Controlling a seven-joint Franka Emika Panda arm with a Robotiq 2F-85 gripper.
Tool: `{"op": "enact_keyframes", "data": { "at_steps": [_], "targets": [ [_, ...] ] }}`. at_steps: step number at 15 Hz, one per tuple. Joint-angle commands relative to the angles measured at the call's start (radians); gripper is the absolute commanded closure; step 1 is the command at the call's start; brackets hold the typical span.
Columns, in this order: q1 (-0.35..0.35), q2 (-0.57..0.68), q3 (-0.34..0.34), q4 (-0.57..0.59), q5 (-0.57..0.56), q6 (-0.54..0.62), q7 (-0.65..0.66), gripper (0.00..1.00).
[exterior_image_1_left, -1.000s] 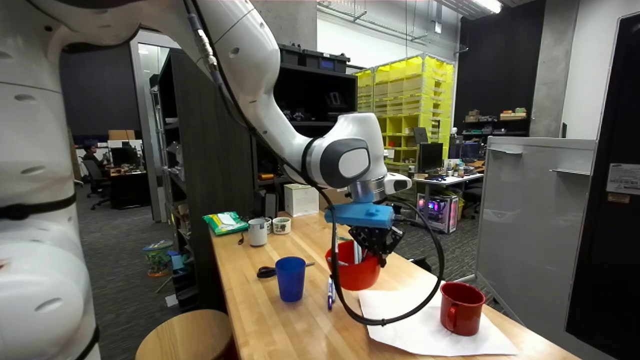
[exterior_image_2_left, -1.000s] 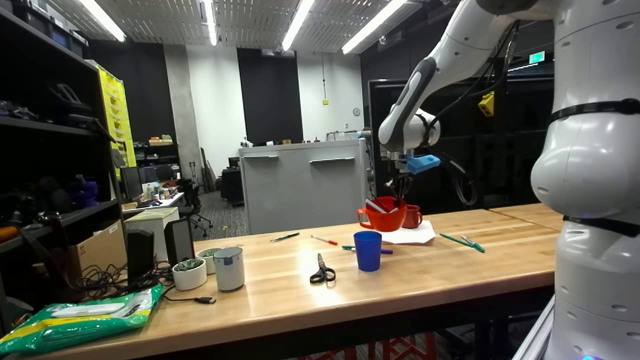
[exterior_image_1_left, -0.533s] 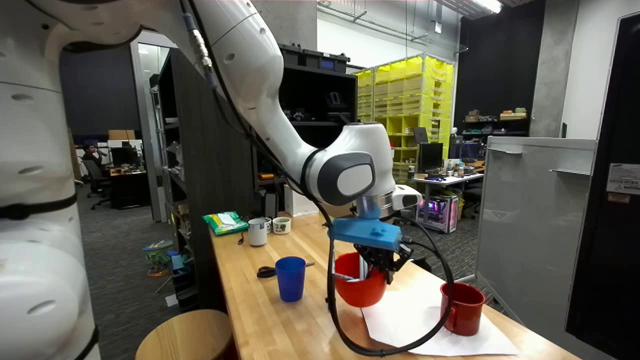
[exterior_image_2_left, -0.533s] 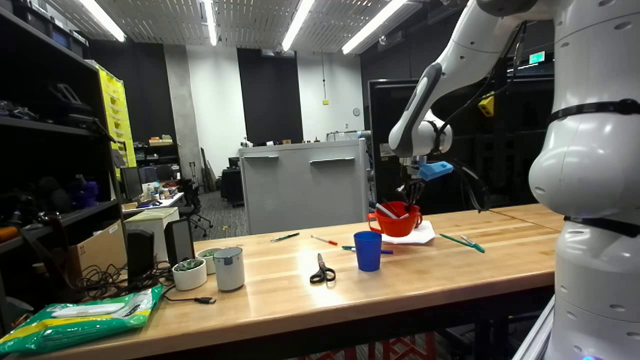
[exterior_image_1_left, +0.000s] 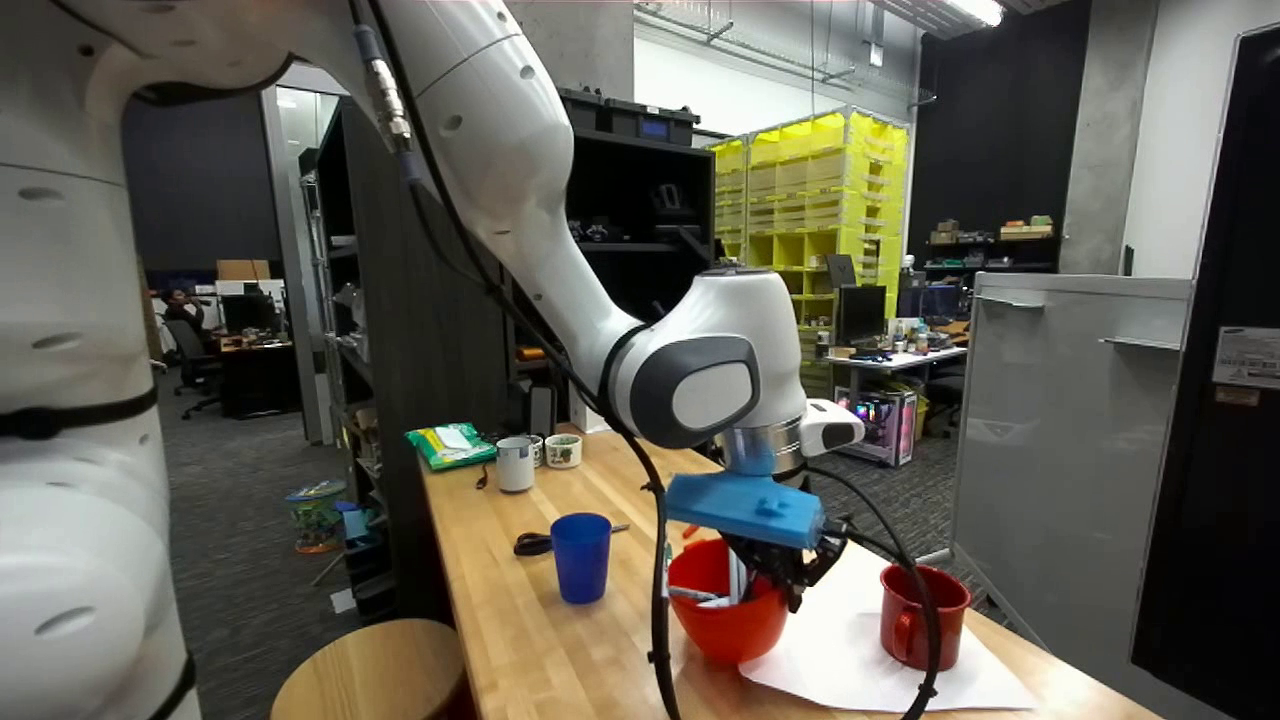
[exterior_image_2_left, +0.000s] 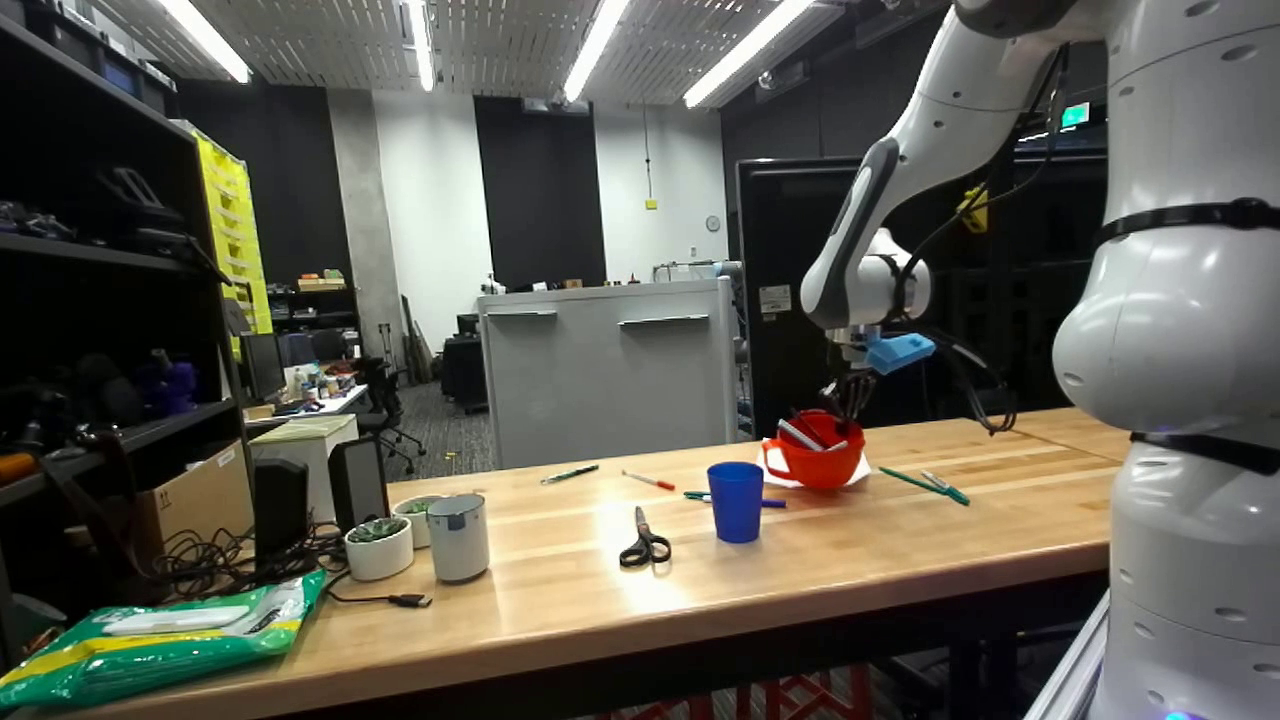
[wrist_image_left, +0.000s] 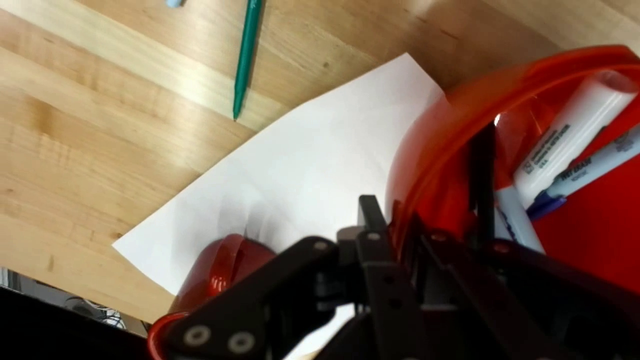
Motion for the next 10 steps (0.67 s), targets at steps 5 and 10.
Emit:
{"op": "enact_keyframes", "data": {
  "at_steps": [5,10],
  "targets": [
    [-0.014,-0.008,-0.004,-0.042,-0.001,0.048,-0.055,0.54],
    [-0.004,-0.034,-0.003,-0.041,-0.08,0.032,-0.019,0.21]
  ]
}}
